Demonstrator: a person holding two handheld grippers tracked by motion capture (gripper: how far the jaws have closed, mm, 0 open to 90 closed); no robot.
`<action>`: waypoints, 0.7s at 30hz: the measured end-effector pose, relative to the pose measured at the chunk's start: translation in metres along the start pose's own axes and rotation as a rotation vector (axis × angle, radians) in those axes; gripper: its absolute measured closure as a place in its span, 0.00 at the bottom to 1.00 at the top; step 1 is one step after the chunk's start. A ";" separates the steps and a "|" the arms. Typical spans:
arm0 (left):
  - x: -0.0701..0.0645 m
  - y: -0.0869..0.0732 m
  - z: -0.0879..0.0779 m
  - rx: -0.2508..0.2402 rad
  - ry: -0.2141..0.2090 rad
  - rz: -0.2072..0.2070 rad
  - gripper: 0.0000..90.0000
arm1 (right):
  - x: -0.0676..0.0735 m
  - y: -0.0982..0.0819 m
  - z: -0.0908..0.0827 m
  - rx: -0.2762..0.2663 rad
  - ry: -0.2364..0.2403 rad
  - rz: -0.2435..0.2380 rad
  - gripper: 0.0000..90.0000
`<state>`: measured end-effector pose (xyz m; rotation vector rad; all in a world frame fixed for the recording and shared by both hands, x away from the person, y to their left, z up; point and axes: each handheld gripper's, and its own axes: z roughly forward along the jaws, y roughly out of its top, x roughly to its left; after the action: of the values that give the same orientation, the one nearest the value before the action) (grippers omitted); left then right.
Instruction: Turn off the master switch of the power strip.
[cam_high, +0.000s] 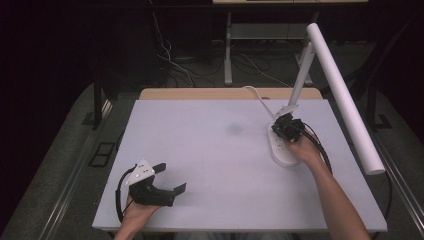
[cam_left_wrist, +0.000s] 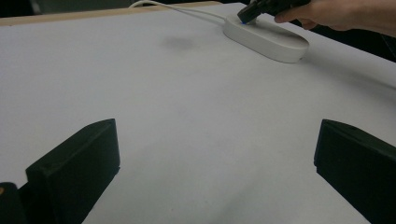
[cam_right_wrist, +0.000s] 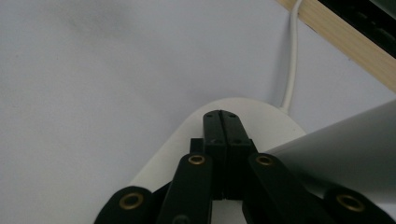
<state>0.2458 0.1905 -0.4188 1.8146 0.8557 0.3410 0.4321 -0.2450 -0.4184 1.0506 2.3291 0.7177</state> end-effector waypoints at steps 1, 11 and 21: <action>0.000 0.000 0.000 0.001 0.000 0.001 0.00 | 0.000 0.000 0.000 0.001 -0.001 0.005 1.00; -0.001 0.000 0.000 0.003 -0.002 0.006 0.00 | 0.005 0.005 0.001 0.037 -0.026 -0.010 1.00; 0.000 0.000 -0.002 -0.003 0.001 0.002 0.00 | 0.008 0.009 0.003 0.059 -0.057 -0.029 1.00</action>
<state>0.2442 0.1919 -0.4182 1.8132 0.8537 0.3440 0.4340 -0.2323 -0.4168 1.0468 2.3243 0.6041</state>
